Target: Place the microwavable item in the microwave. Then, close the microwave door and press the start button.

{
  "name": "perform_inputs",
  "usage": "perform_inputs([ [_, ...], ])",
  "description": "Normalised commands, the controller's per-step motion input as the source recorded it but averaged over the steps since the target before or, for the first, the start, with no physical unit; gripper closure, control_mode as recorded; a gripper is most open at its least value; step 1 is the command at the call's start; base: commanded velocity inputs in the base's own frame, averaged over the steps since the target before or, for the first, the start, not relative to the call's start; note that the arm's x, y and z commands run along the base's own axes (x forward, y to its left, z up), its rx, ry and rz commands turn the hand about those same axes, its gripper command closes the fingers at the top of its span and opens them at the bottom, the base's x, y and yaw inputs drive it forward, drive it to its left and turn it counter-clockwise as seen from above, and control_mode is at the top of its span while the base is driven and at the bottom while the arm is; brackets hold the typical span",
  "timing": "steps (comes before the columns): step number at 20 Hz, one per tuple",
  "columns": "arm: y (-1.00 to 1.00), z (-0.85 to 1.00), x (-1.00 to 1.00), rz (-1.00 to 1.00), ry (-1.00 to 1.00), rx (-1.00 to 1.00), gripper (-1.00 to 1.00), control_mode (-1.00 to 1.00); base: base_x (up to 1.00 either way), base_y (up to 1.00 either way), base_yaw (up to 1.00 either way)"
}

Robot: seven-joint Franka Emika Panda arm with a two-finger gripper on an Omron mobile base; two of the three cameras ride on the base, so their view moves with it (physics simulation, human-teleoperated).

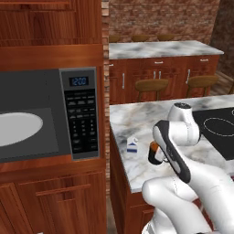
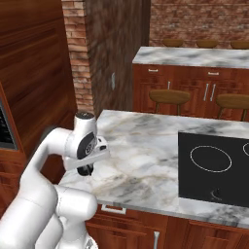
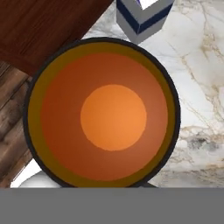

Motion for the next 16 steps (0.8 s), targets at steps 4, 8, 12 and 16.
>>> perform_inputs([
  [4, -0.29, 0.88, -0.37, 0.0, -0.15, -0.03, 1.0, -1.0, 0.0, 0.0, 0.0],
  [8, -0.07, 0.91, -0.38, 0.02, -0.15, -0.02, 1.0, -1.0, 0.0, 0.0, 0.0],
  [12, -0.01, 0.99, -0.4, 0.01, -0.06, -0.01, 1.0, -1.0, 0.0, 0.0, 0.0],
  [16, 0.0, 0.88, -0.32, 0.0, 0.0, 0.0, 1.0, -1.0, 0.0, 0.0, 0.0],
])
